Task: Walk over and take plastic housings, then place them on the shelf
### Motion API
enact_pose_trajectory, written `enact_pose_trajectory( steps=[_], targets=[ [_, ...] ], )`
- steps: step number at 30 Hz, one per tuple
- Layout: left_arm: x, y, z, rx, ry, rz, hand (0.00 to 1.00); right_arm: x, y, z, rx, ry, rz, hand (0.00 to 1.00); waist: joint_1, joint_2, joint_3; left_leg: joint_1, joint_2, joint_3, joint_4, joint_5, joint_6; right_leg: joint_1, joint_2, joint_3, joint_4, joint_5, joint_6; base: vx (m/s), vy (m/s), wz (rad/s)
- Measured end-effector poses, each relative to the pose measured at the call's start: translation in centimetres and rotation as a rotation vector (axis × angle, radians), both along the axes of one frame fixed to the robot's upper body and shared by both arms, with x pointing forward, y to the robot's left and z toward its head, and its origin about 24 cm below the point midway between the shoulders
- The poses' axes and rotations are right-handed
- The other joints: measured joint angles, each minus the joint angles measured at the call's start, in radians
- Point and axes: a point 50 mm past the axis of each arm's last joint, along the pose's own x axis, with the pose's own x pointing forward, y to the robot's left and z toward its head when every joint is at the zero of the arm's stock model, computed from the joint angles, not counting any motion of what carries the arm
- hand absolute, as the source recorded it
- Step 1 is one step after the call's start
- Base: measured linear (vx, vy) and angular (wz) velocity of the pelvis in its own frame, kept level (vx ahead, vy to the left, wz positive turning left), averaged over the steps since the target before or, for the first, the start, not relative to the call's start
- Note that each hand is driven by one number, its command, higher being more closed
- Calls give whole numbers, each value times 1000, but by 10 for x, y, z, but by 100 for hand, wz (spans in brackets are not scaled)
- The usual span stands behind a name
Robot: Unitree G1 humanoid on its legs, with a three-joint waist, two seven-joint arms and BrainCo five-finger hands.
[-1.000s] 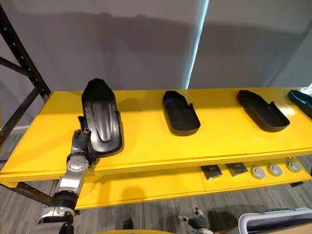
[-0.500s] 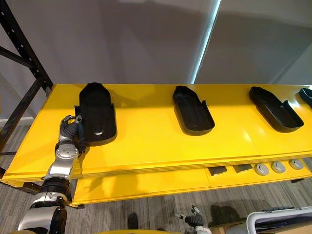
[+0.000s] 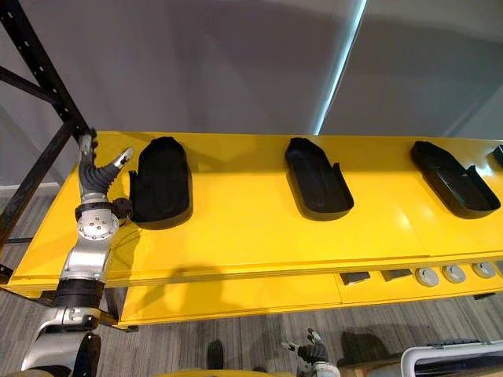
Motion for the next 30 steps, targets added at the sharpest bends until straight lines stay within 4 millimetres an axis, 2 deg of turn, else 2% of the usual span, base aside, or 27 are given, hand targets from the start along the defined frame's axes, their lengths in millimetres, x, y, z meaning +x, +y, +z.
enact_pose_trajectory(
  steps=[2, 4, 5, 8, 13, 15, 16, 19, 23, 26, 30],
  targets=[
    [-20, -15, 0, -4, -60, -33, 0, 0, 0, 0, -1, -2, -1, 0, 2, 1, 0, -3, 0, -3, 1, 0, 0, 1, 0, -1, 0, 2, -3, 40, -29, 4],
    [-40, -28, -14, -18, -39, -55, 0, -1, -1, 0, -6, 0, -7, 0, 5, 2, 1, -1, 0, -7, 1, -2, 3, 5, 1, -3, 0, 3, -4, 22, -38, 6],
    [-50, -34, -24, -31, -7, -63, 100, -1, -1, 0, -10, 0, -11, 0, 7, 3, 2, 3, 1, -10, 1, -7, 11, 10, 2, -4, 0, 3, -4, 11, -48, 8],
    [-66, -46, -46, -54, 80, -79, 100, -5, -3, 1, -22, -6, -21, 0, 28, 12, 6, 0, 5, -12, 17, -19, 27, 15, 4, -8, 2, 4, -4, -5, -41, 5],
    [-80, -55, -71, -49, 208, -124, 100, -3, -4, 3, -32, -20, -8, 0, 30, 24, 12, -41, 18, -7, 73, -39, 35, 12, 12, -21, 8, 4, -1, -58, -40, 7],
    [-78, -60, -74, -49, 227, -147, 100, -2, -2, 4, -25, -26, -8, 0, 25, 17, 11, -62, 16, 15, 120, -45, 42, -4, -1, -44, -6, -3, 2, -61, -26, 23],
    [-76, -66, -76, -54, 235, -165, 100, -1, -5, 5, -36, -34, -4, 0, 28, 32, 13, -92, 35, 28, 200, -85, 32, -2, 8, -46, -3, 1, 5, -27, -4, 9],
    [-75, -70, -86, -45, 282, -177, 100, 2, -4, 6, -34, -45, -4, 0, 29, 27, 9, -100, 35, 29, 209, -101, 39, -3, 6, -43, 6, 1, 8, 0, 0, 0],
    [-73, -70, -112, -43, 405, -174, 100, 3, -4, 7, -34, -49, -3, 0, 30, 23, 6, -86, 29, 45, 188, -98, 36, -10, -5, -31, 8, -5, 35, 1, 24, -9],
    [-70, -69, -120, -41, 444, -166, 100, 3, -4, 7, -34, -49, -2, 0, 31, 22, 0, -79, 24, 58, 158, -89, 27, -21, -10, -17, 8, -4, 37, 20, 7, -13],
    [-57, -62, -130, 9, 503, -132, 100, 2, -3, 6, -31, -46, -1, 0, 30, 19, -5, -41, 12, 62, 85, -53, 28, -20, -17, -13, 5, -5, 39, 48, -20, -3]
  ],
)
